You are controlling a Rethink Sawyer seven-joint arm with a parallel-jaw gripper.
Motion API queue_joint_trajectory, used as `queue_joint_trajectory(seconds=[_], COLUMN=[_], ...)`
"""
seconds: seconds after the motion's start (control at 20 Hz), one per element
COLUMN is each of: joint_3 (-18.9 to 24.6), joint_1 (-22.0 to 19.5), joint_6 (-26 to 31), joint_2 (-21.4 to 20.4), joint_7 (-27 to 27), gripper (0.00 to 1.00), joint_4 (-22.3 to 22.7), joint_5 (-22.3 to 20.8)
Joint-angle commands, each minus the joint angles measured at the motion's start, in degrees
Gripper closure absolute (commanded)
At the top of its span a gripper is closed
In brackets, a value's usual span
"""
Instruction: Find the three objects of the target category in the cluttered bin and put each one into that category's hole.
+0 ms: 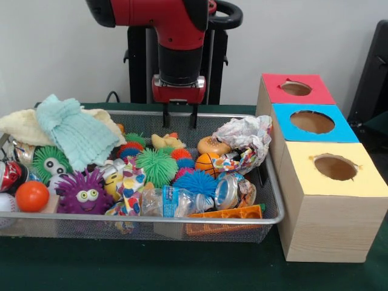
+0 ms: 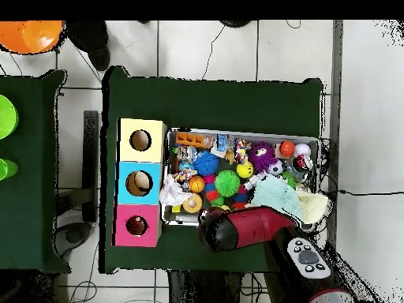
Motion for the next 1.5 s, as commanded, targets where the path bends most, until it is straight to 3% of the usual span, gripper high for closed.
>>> queue_joint_trajectory(seconds=[0.05,0.25,0.35,0.4,0.55,0.9,1.15,1.5], joint_3=[-4.95,-5.75,-6.38,-6.49,-7.86,-11.34,-12.10,-17.17], joint_1=[0.69,1.33,1.38,0.87,2.17,4.91,4.73,7.49], joint_6=[-5.40,-6.07,-9.85,-15.85,-18.19,-25.35,-28.38,-34.75], joint_2=[6.53,7.36,7.28,6.85,5.53,7.61,9.55,15.48], joint_7=[7.13,7.05,8.30,10.03,9.95,9.15,8.56,7.71], gripper=[0.00,0.00,0.00,0.00,0.00,0.00,0.00,0.00], joint_4=[0.84,0.31,0.39,0.78,-0.12,-1.00,-1.63,-4.59], joint_5=[-2.98,-2.52,-2.20,-1.65,-0.97,0.81,1.54,1.90])
